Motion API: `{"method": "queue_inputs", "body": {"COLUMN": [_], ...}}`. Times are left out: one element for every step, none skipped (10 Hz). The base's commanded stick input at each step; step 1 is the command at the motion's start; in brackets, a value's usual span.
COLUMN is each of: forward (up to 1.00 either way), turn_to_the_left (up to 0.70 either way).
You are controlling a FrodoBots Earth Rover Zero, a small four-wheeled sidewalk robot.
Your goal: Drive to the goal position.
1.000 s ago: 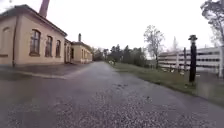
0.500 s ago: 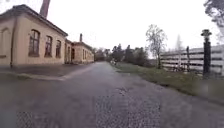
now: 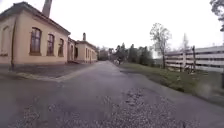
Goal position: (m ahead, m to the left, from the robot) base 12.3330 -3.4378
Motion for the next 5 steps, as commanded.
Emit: {"method": "queue_inputs", "body": {"forward": [1.0,1.0,1.0,1.0,1.0], "turn_to_the_left": [0.36,0.03,0.0,0.0,0.0]}}
